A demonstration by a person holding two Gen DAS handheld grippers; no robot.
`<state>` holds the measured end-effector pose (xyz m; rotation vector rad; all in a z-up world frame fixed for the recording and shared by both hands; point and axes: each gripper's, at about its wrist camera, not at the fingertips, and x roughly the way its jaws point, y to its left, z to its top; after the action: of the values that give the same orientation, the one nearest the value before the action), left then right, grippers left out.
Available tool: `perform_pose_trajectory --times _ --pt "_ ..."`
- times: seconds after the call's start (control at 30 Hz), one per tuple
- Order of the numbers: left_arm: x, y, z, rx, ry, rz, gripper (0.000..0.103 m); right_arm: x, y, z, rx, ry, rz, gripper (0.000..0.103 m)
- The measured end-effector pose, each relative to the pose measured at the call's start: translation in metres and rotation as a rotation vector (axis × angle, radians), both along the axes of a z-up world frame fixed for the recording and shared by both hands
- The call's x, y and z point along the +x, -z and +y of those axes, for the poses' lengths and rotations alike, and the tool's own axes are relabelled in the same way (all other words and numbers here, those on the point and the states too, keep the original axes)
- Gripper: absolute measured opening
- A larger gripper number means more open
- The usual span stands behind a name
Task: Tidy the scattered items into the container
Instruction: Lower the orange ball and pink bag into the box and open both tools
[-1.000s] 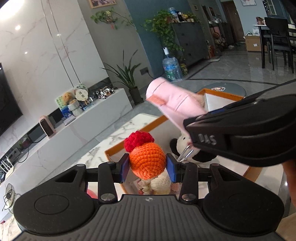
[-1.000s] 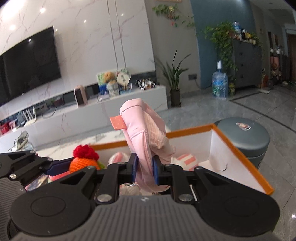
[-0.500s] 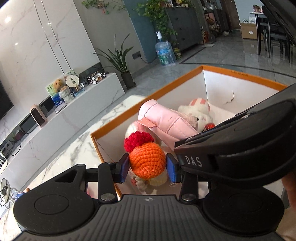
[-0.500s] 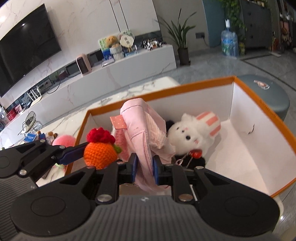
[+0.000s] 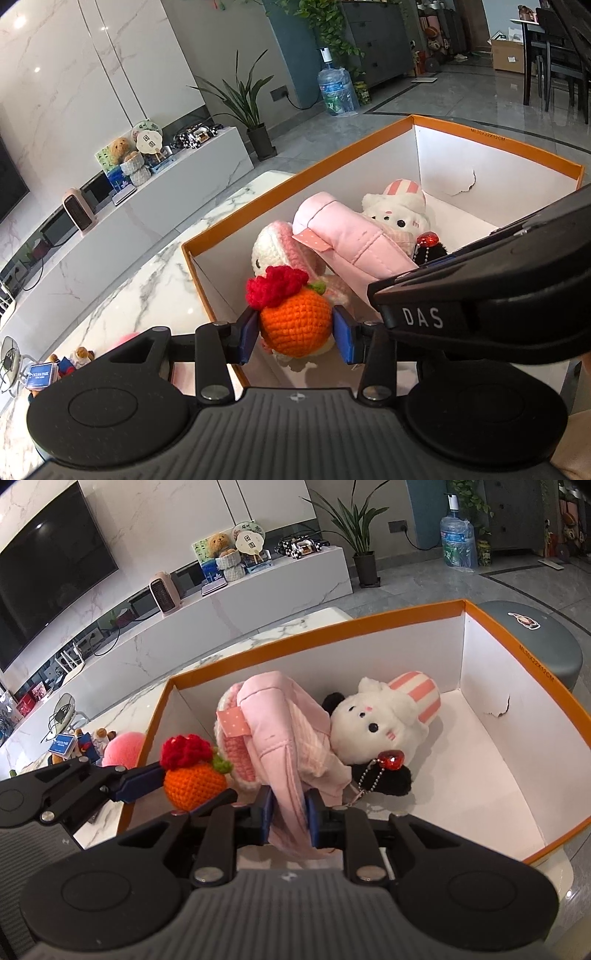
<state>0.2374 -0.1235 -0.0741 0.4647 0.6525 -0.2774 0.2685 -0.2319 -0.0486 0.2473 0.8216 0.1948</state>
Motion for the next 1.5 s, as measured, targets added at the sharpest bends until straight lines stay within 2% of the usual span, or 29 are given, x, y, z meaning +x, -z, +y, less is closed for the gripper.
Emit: perform_pose_trajectory --times 0.1,0.3,0.63,0.83,1.07,1.5 --pt "0.001 0.0 -0.001 0.011 -0.006 -0.014 0.055 0.0 0.0 -0.002 0.004 0.0 0.0 0.022" --pt "0.001 -0.001 -0.001 0.018 -0.007 -0.024 0.055 0.002 0.003 -0.006 0.013 0.002 0.007 0.023" --pt "-0.016 -0.004 -0.001 0.081 0.022 -0.128 0.057 0.004 0.004 -0.005 0.004 -0.023 0.021 0.023" --pt "-0.01 -0.004 0.008 0.052 -0.042 -0.087 0.067 0.004 0.005 0.004 -0.016 -0.035 0.029 0.027" --pt "-0.011 -0.007 0.014 0.057 -0.082 -0.074 0.068 0.0 0.003 0.013 -0.018 -0.035 0.023 0.042" --pt "-0.027 -0.018 0.023 0.062 -0.073 -0.095 0.07 -0.014 -0.011 0.022 -0.024 -0.001 0.001 0.07"
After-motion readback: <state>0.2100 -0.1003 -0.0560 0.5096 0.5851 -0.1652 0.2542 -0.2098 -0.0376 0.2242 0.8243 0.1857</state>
